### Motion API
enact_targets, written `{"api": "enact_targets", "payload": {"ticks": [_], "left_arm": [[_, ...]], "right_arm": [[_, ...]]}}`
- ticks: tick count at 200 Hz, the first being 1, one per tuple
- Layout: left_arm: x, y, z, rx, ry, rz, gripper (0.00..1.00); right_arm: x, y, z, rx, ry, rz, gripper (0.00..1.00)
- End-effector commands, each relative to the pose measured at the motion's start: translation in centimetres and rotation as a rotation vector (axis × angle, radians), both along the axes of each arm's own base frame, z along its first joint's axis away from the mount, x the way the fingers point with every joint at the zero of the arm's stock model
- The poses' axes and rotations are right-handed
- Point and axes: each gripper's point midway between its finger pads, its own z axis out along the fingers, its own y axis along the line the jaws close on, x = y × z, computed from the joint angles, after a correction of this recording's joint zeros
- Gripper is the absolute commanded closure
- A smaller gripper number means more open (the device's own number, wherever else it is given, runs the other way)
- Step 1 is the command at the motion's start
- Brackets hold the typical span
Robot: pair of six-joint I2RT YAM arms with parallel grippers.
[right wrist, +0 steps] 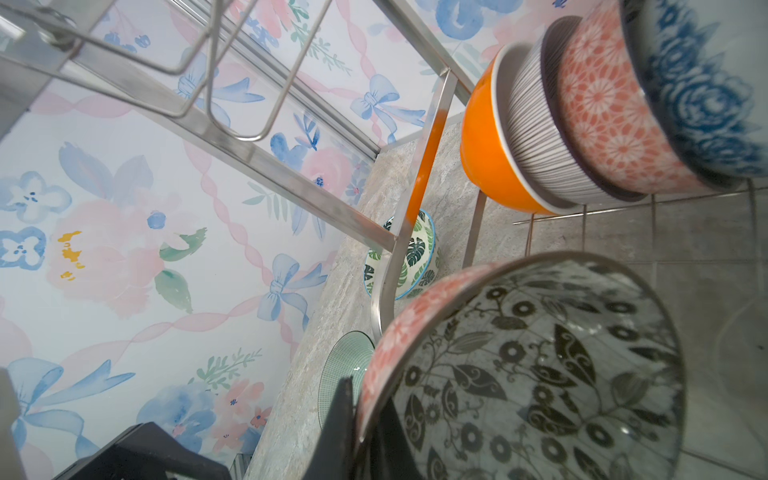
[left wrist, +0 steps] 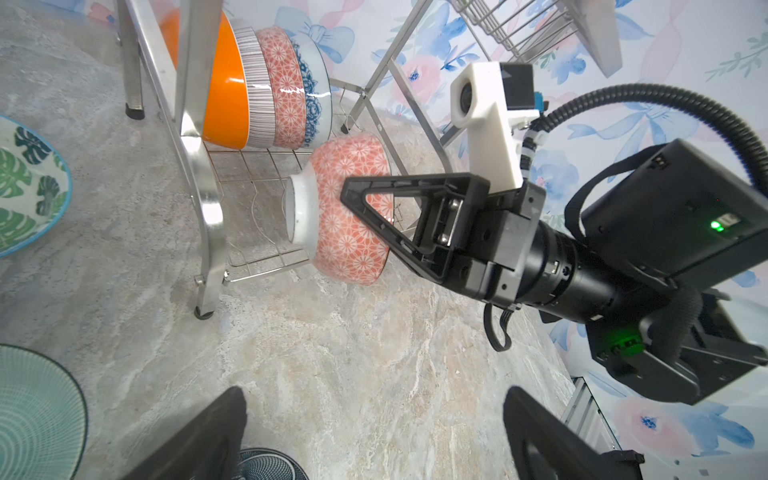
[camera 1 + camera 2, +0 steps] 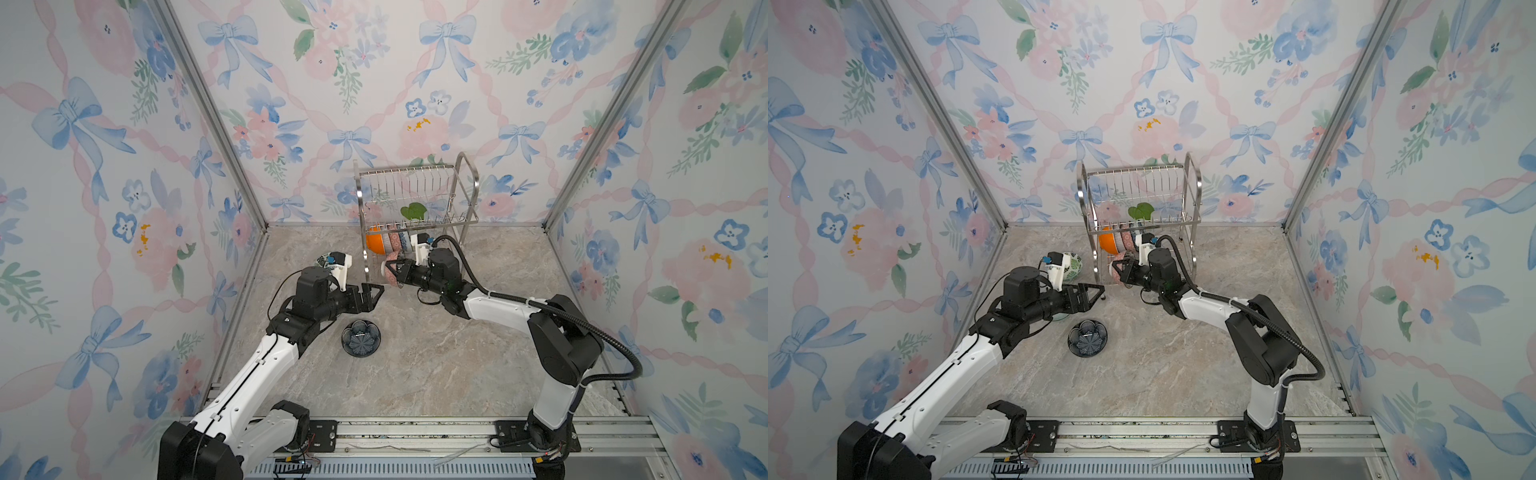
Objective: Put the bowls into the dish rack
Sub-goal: 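Lower the leaf bowl upright into the slot beside the rose bowl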
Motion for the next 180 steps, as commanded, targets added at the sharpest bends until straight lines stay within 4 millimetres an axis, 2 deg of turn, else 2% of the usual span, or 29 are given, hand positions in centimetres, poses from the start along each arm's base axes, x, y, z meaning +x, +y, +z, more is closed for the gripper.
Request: {"api": "enact_targets", "payload": {"ticks": [1,69,180], "left_arm": [[0.0,-0.1,0.4,0.007,-0.010,-0.018,0.02],[0.3,-0.1,0.5,0.009,-0.009,-0.017,0.02],[0.5,-0.2,0.3,0.013,0.001,-0.017,0.02]], "right_arm": [[0.5,-0.5,2.6,0.093,-0.088,-0.002,1.00],[1.5,-1.8,2.7,0.214,-0.105,0.009,1.00],[4.1,0.6,0.8,0.306,-0.058,0.048,1.00]]}}
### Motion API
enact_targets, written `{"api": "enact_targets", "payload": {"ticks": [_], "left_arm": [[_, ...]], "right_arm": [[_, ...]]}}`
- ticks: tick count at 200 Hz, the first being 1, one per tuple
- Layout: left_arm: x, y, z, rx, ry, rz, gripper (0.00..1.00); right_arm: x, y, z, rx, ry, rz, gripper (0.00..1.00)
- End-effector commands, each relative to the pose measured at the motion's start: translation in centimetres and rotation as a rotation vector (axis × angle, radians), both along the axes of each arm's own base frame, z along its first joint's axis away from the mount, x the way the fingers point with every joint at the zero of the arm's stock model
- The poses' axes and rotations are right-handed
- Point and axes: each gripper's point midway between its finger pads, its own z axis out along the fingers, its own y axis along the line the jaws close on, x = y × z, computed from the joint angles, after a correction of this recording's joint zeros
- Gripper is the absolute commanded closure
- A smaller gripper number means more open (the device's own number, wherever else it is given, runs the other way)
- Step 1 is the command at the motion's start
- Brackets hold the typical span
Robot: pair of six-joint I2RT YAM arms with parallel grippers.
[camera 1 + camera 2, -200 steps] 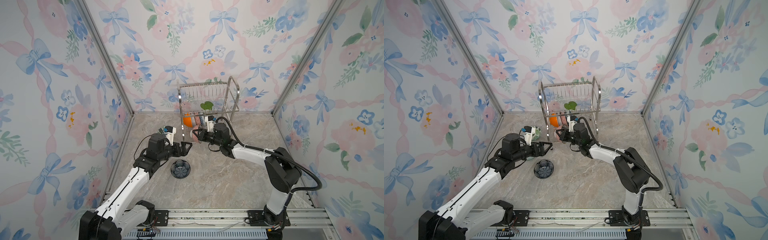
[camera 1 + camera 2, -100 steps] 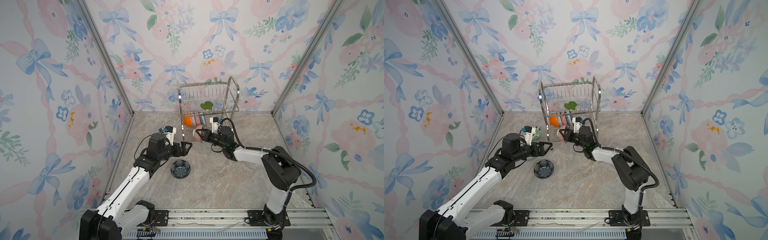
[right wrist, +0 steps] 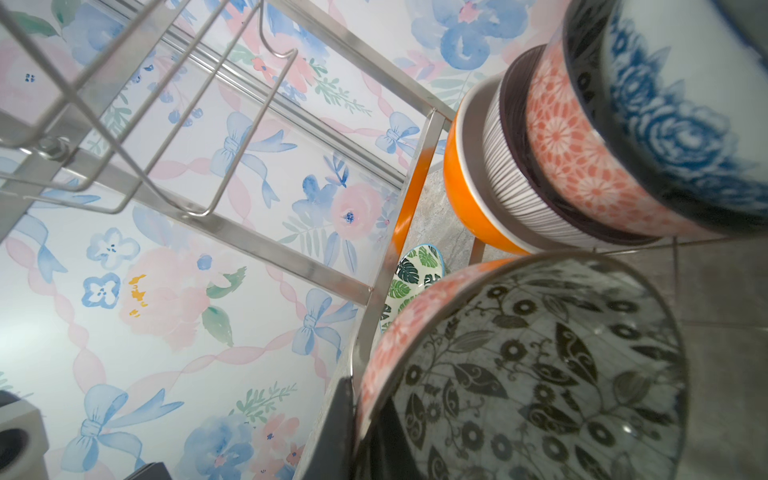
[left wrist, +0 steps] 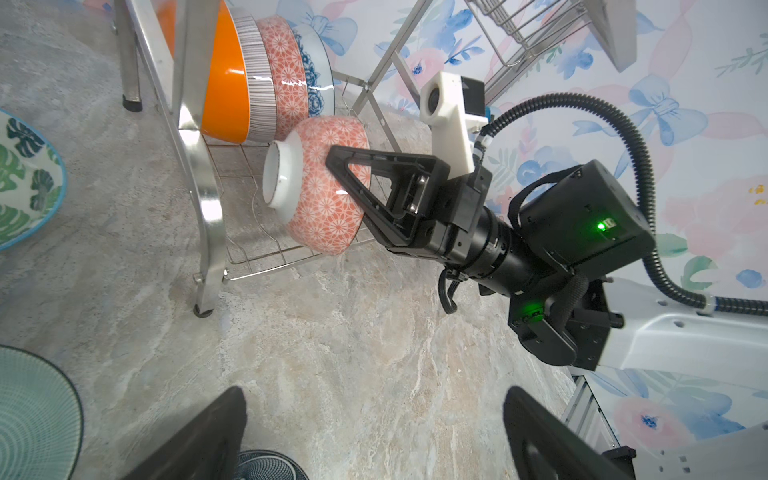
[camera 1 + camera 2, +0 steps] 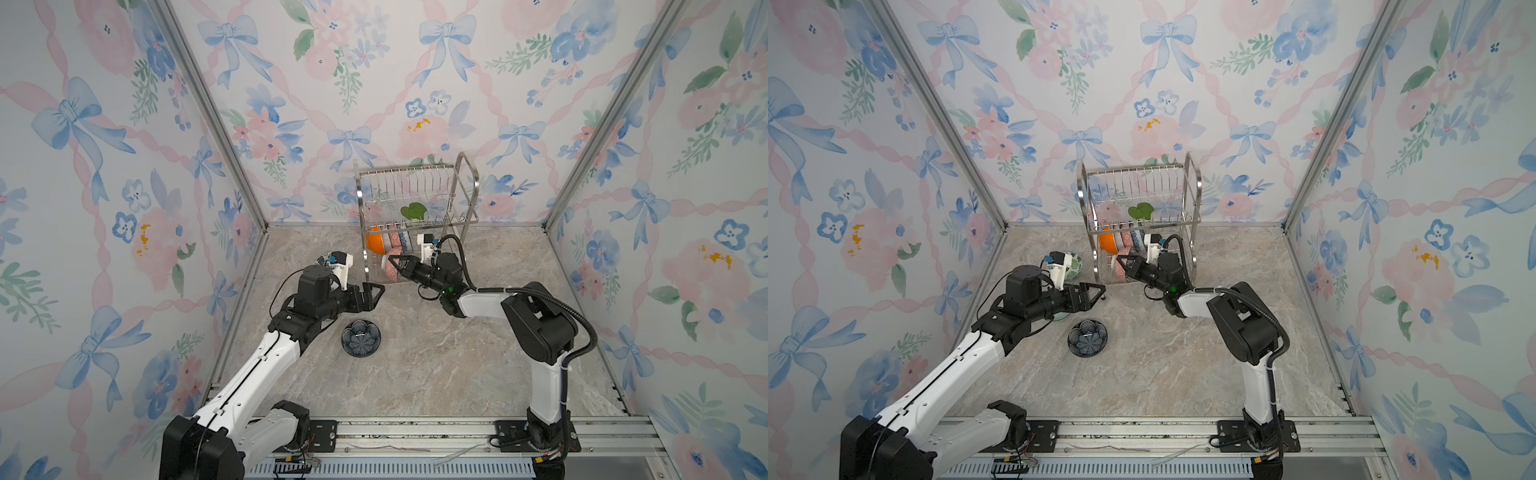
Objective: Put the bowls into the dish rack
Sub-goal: 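Lower the leaf bowl upright into the slot beside the rose bowl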
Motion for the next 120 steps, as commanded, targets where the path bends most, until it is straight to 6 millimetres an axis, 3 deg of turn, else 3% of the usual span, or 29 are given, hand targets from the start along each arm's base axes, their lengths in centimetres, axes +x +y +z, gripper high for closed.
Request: {"api": "enact_targets", "payload": {"ticks": [1,120], "left_arm": [[0.2,-0.1,0.7,0.008,-0.015,-0.017,0.02],[0.0,0.1,0.5,0.023,-0.014,-0.014,0.02]], "right_arm": [[0.5,0.9,2.6,0.089,-0.065,0.028,1.00],[0.5,4.1,1.3,0.171,-0.041,0.101,1.00]]}}
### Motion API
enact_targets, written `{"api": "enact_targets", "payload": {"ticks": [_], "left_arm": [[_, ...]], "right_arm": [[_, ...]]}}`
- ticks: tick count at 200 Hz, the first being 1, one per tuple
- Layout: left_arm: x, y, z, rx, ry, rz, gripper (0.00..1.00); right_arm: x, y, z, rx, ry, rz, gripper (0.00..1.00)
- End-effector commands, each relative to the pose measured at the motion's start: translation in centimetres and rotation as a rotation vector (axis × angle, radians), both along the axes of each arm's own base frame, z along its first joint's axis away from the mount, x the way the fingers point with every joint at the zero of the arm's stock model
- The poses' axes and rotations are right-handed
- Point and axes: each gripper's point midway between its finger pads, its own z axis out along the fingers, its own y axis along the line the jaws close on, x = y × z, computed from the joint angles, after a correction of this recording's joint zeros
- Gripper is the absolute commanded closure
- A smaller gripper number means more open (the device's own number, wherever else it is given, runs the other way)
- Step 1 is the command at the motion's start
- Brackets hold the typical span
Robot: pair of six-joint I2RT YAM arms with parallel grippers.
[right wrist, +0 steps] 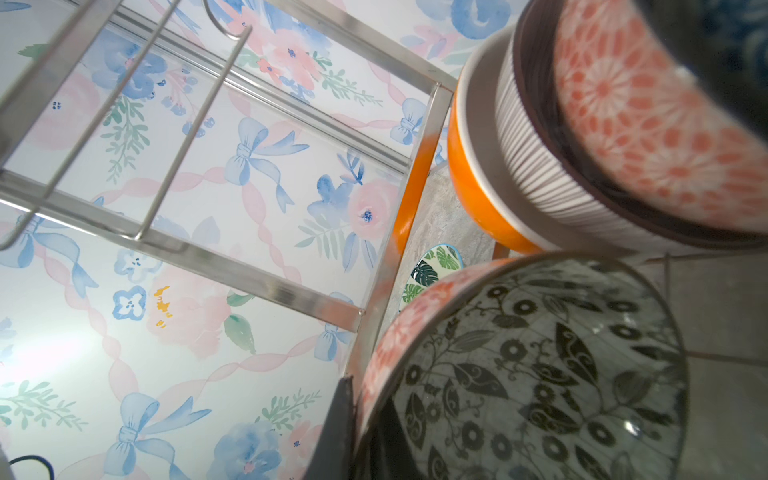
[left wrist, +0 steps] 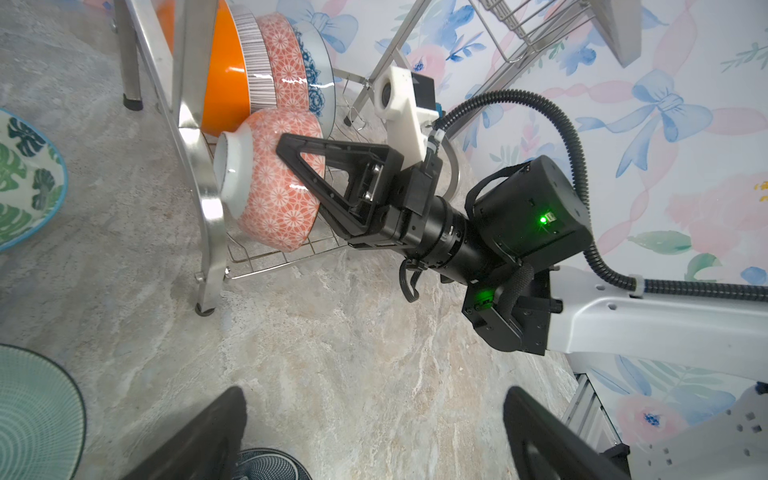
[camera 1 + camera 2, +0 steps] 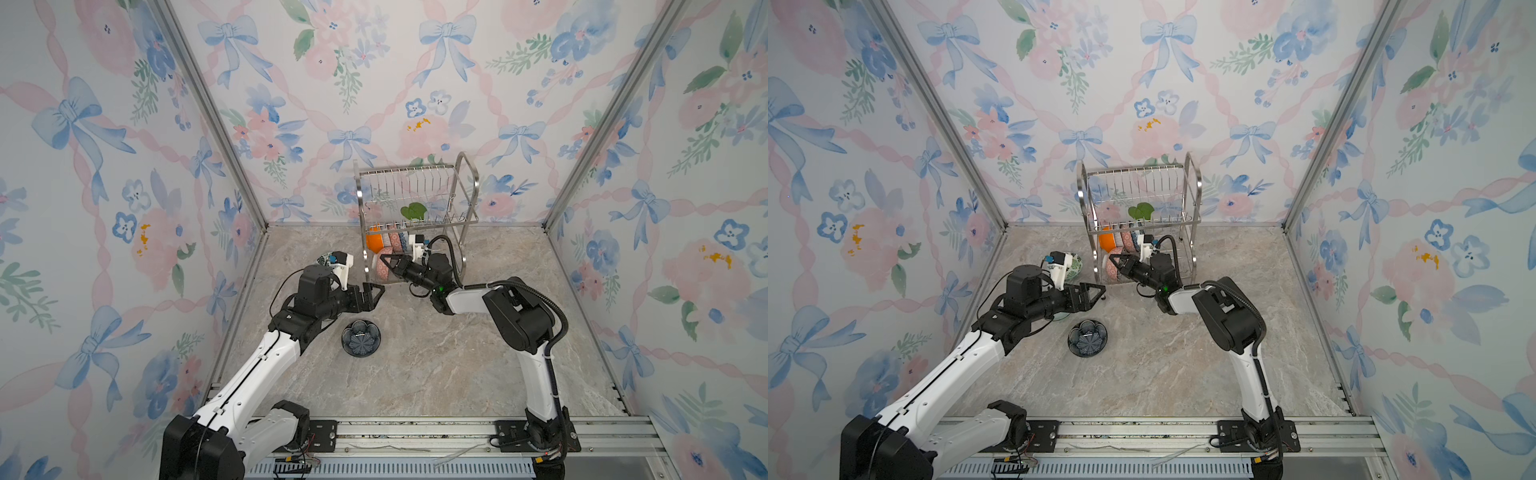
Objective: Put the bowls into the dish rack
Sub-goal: 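Lower the leaf bowl upright into the slot beside the rose bowl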
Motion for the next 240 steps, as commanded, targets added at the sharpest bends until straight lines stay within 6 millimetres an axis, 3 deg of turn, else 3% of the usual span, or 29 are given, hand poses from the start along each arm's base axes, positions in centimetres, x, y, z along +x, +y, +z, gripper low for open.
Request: {"api": "enact_targets", "payload": {"ticks": [1,114,240], "left_arm": [[0.0,0.1,0.6,0.015,-0.017,-0.011,0.02],[-0.6,0.5,0.7,0.022,-0.020,-0.005,0.02],[-0.8,0.6,0.8,0.016,-0.021,0.002,0.02]], "right_arm": [[-0.7,1.2,2.5,0.073,-0.077,0.041,1.00],[-1.2,2.3,2.1,0.096,-0.067,0.066,1.00],[-0.9,0.7,0.7,0.001,-0.054,0.051,1.00]]}}
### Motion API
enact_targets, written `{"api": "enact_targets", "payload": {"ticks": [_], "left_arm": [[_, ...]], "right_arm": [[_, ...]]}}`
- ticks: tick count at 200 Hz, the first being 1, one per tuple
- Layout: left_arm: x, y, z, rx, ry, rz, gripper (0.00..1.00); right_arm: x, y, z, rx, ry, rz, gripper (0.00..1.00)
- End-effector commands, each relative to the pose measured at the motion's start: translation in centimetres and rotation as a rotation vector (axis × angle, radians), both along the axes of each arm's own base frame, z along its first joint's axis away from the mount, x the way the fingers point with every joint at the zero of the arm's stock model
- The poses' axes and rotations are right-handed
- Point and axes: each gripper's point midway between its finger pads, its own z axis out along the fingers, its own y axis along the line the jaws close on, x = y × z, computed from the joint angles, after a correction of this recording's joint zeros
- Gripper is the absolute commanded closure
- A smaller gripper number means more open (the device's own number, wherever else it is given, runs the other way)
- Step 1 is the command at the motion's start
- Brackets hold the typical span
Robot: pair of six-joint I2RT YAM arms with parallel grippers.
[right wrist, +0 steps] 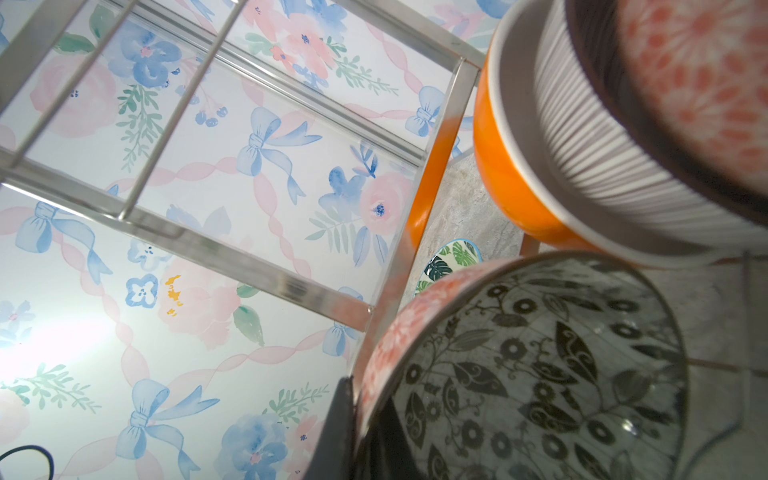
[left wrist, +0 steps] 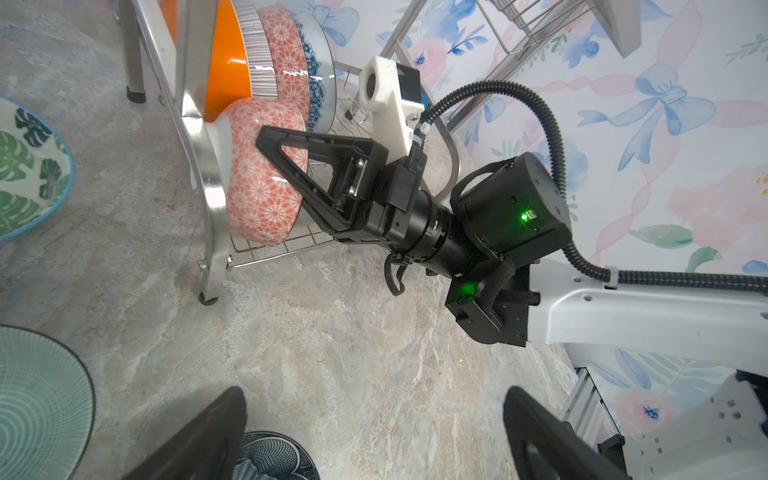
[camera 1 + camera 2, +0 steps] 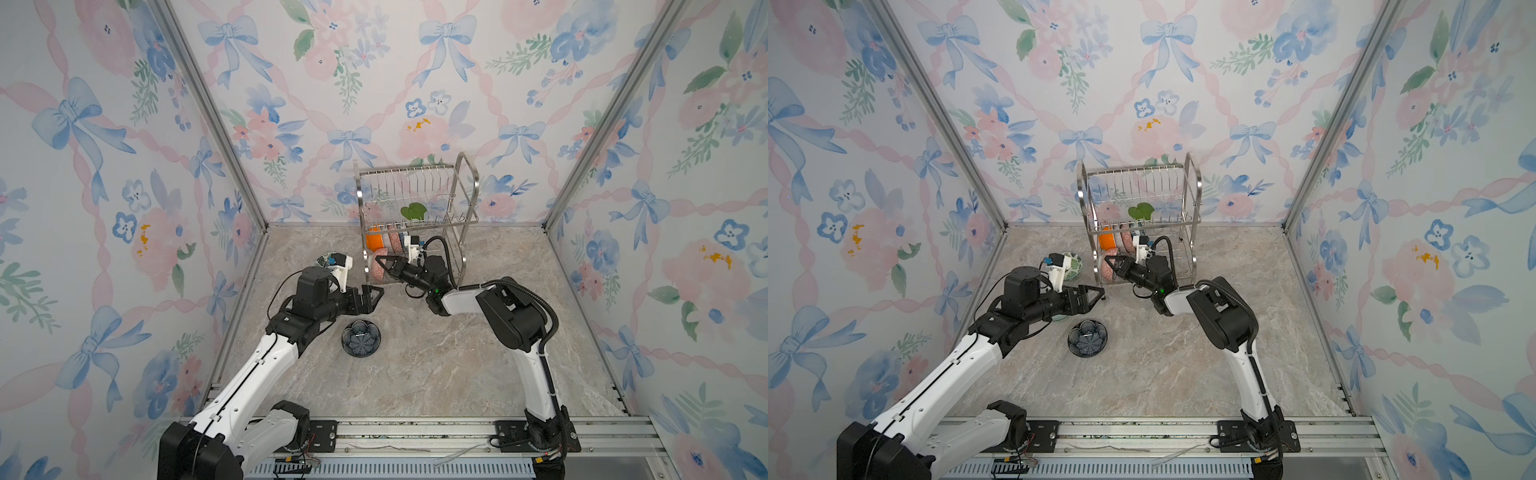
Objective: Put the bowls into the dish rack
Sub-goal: 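Lower the leaf bowl upright into the slot beside the rose bowl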
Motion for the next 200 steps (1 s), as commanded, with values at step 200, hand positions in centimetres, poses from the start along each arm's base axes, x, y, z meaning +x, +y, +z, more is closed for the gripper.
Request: {"api": "enact_targets", "payload": {"ticks": [200], "left_arm": [[0.2,0.1,0.1,0.004,-0.002,0.005,0.02]], "right_arm": [[-0.6,-2.4,-1.5,-0.214,-0.039,0.034,1.00]]}}
